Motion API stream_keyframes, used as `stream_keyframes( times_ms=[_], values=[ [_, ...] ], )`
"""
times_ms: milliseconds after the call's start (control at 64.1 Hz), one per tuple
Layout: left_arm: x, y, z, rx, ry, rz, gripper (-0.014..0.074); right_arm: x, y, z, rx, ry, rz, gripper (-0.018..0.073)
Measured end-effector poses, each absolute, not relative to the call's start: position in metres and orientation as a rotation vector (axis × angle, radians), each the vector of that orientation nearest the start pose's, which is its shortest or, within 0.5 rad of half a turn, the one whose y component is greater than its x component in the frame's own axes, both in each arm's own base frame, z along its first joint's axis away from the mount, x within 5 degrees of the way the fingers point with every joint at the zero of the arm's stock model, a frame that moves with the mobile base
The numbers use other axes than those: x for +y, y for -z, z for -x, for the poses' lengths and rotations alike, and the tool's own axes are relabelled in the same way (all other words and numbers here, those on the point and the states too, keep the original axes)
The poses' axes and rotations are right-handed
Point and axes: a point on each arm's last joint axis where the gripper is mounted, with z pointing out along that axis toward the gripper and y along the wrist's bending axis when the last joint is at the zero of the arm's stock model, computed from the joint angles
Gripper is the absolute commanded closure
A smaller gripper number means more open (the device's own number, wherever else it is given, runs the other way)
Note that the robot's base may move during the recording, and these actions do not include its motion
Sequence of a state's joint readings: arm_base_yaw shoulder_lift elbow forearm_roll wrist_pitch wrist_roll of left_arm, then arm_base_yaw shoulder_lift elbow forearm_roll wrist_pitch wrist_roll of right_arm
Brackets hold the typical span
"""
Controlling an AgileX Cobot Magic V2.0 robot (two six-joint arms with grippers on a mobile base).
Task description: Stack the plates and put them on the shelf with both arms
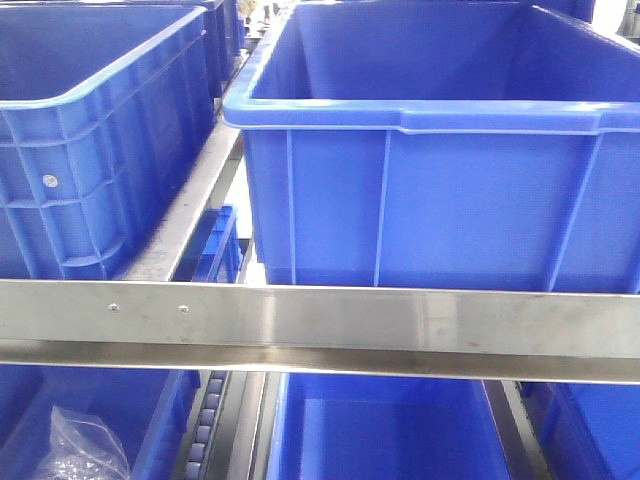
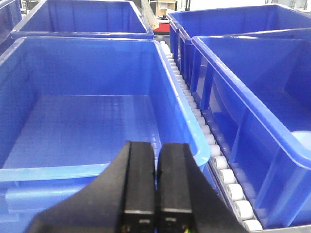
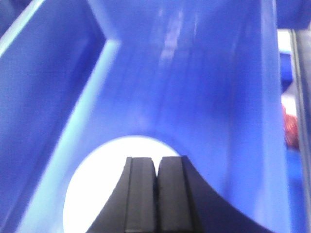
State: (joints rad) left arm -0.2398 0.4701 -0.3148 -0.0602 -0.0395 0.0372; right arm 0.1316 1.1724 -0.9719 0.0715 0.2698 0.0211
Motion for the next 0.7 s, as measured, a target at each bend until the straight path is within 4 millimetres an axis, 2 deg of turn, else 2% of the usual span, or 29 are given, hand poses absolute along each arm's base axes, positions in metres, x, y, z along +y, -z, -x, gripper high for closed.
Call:
stream_keyframes(
  times_ms=[297,406,546,702],
  values=[
    [-0.026,-0.288,-0.105,1.594,0.202,-0.172,0.0514,0.023,-0.359,-0.162,1.793,-0.174,0.051,0.0511],
    [-0.026,-0.288,-0.105,1.594,0.202,-0.172,0.0514,0.019,-0.358,-0.137,1.74,-0.174,0.048,0.0511],
    [-0.026,-0.288,-0.105,1.594,0.202,-0.172,0.0514,0.016,-0.348,-0.111,1.778,-0.173,0.055,0.0511],
    [-0.026,-0.288,-0.105,1.594,0.202,-0.172,0.0514,0.013,-0.35,-0.083,1.765,-0.178,0.061,0.0511]
  ],
)
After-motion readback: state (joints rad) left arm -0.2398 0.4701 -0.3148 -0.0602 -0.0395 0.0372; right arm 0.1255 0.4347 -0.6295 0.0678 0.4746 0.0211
